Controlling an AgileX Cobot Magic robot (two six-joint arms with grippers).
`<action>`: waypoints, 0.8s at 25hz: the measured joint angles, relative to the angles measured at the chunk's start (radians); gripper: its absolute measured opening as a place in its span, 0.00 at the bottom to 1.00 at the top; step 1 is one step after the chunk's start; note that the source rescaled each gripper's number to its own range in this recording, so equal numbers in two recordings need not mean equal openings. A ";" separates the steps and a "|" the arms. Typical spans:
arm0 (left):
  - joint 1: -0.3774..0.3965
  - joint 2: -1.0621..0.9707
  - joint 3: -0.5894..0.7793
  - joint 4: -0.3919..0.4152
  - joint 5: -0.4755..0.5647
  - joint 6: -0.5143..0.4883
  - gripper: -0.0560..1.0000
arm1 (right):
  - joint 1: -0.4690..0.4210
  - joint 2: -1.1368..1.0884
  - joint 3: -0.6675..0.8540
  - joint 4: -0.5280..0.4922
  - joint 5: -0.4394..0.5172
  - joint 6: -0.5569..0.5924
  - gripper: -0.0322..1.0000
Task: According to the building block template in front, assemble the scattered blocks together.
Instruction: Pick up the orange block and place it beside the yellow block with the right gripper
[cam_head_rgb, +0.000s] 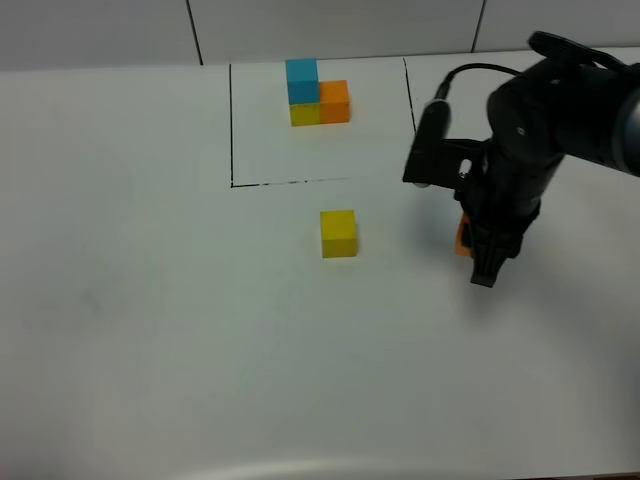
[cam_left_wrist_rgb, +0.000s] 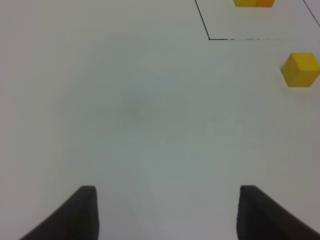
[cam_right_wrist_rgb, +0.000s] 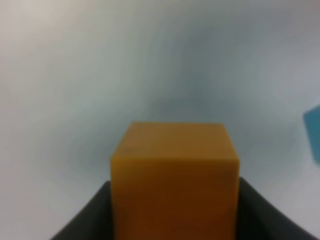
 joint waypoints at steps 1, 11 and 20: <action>0.000 0.000 0.000 0.000 0.000 0.000 0.33 | 0.014 0.034 -0.040 -0.005 0.024 -0.052 0.04; 0.000 0.000 0.000 0.000 0.000 0.000 0.33 | 0.051 0.287 -0.377 0.128 0.131 -0.419 0.04; 0.000 0.000 0.000 0.000 0.000 0.000 0.33 | 0.051 0.349 -0.415 0.170 0.113 -0.461 0.04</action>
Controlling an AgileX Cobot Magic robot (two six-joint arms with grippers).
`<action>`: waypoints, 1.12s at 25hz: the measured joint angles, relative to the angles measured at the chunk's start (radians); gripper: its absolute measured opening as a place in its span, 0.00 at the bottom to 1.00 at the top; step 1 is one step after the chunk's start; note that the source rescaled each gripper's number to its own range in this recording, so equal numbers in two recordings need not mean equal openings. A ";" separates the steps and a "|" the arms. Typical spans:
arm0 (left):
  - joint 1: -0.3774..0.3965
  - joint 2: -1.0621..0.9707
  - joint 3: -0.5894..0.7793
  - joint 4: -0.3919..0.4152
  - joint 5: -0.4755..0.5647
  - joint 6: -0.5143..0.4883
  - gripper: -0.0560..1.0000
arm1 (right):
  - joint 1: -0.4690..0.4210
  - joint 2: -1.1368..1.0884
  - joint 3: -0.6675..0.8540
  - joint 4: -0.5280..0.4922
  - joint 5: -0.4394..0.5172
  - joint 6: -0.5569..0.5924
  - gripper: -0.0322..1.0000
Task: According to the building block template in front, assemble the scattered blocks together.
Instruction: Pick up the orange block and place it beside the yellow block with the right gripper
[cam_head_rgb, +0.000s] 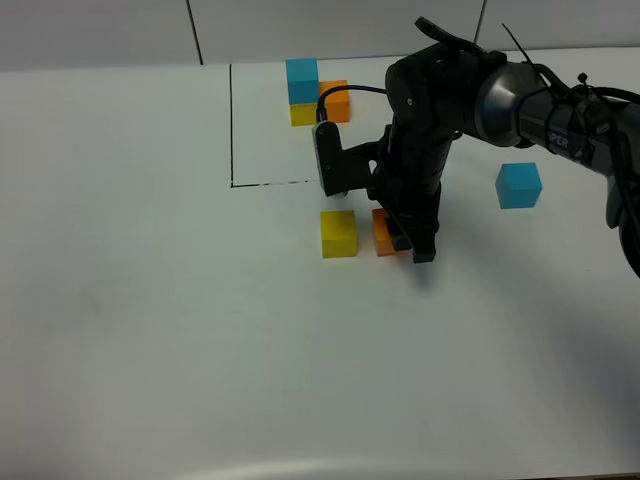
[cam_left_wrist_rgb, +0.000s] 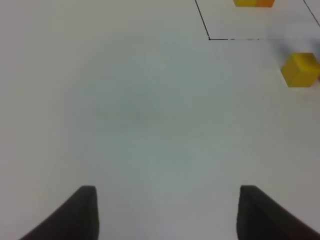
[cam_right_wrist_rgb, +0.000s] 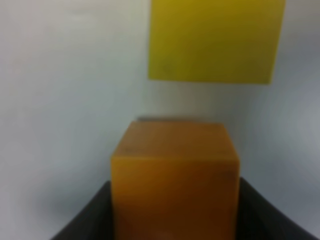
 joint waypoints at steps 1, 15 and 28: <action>0.000 0.000 0.000 0.000 0.000 0.000 0.33 | 0.000 0.007 -0.008 0.001 0.000 0.000 0.04; 0.000 0.000 0.000 0.000 0.000 0.000 0.33 | 0.000 0.048 -0.036 0.029 -0.005 -0.004 0.04; 0.000 0.000 0.000 0.000 0.000 -0.001 0.33 | 0.000 0.050 -0.036 0.085 -0.050 -0.004 0.04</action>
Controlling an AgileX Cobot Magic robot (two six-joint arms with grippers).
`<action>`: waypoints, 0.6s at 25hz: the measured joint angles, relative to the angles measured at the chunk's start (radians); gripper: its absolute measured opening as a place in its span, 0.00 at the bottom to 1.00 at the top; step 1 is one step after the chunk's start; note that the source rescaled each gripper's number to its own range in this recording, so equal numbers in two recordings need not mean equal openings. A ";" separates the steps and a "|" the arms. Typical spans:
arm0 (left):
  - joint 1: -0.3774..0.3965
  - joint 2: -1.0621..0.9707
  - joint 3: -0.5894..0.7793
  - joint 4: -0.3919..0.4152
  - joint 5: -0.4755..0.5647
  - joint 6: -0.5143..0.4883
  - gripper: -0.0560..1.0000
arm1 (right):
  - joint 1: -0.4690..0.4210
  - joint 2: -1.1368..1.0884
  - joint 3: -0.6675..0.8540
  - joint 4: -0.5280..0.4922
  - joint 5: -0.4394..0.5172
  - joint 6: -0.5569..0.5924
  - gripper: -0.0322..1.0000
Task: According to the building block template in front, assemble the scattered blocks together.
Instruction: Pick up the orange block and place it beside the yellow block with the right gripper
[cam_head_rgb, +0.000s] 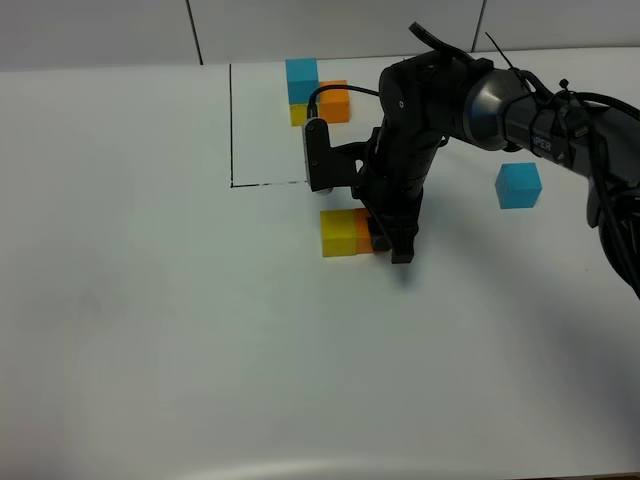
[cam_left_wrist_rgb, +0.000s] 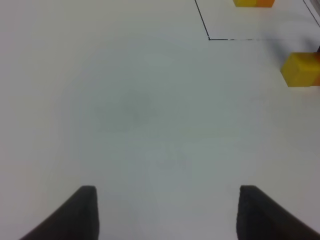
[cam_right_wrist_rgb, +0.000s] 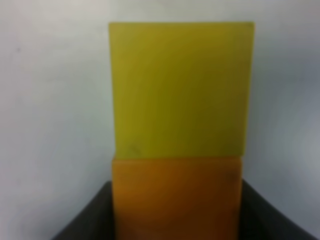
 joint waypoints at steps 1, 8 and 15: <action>0.000 0.000 0.000 0.000 0.000 0.000 0.33 | 0.000 0.000 0.000 0.001 0.000 0.000 0.04; 0.000 0.000 0.000 0.000 0.000 0.000 0.33 | 0.000 0.007 -0.002 0.001 0.000 -0.001 0.04; 0.000 0.000 0.000 0.000 0.000 0.000 0.33 | 0.000 0.007 -0.002 0.002 0.005 -0.009 0.04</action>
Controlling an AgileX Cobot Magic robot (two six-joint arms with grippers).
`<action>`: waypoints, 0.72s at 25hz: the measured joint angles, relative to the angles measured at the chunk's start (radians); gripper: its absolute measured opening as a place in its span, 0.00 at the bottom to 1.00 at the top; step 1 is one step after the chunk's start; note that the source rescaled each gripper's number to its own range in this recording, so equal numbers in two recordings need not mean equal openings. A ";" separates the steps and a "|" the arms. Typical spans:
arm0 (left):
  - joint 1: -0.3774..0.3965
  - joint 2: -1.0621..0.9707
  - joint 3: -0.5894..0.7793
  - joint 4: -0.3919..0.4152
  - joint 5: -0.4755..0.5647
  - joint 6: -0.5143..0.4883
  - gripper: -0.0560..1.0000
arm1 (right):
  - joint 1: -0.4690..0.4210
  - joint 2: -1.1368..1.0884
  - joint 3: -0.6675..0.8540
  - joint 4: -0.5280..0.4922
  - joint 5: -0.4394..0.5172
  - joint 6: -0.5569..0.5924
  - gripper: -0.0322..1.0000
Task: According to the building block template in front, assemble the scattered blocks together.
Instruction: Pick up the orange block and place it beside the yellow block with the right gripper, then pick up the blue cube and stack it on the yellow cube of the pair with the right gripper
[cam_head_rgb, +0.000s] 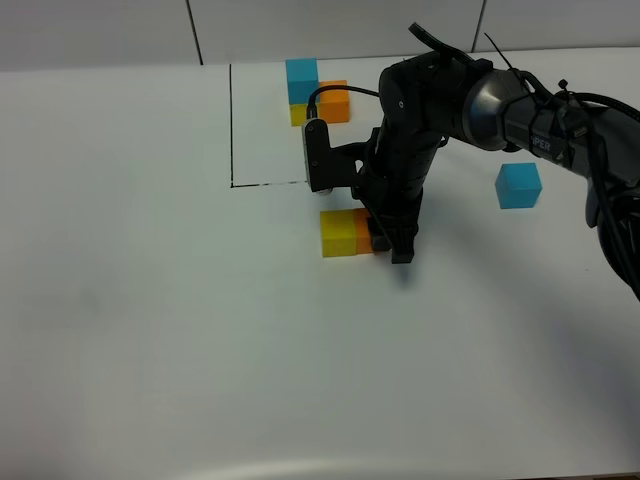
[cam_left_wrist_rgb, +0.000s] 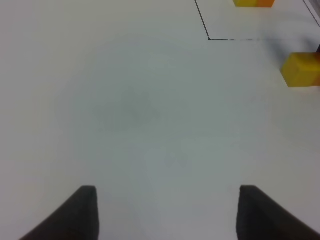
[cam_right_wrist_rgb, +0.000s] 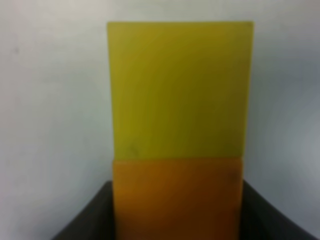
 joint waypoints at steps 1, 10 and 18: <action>0.000 0.000 0.000 0.000 0.000 0.000 0.33 | 0.000 0.000 0.000 0.001 0.002 -0.006 0.04; 0.000 0.000 0.000 0.000 0.000 0.000 0.33 | -0.001 0.003 0.001 0.004 0.007 -0.025 0.15; 0.000 0.000 0.000 0.000 0.000 0.000 0.33 | -0.011 -0.087 0.003 -0.035 0.034 0.083 0.56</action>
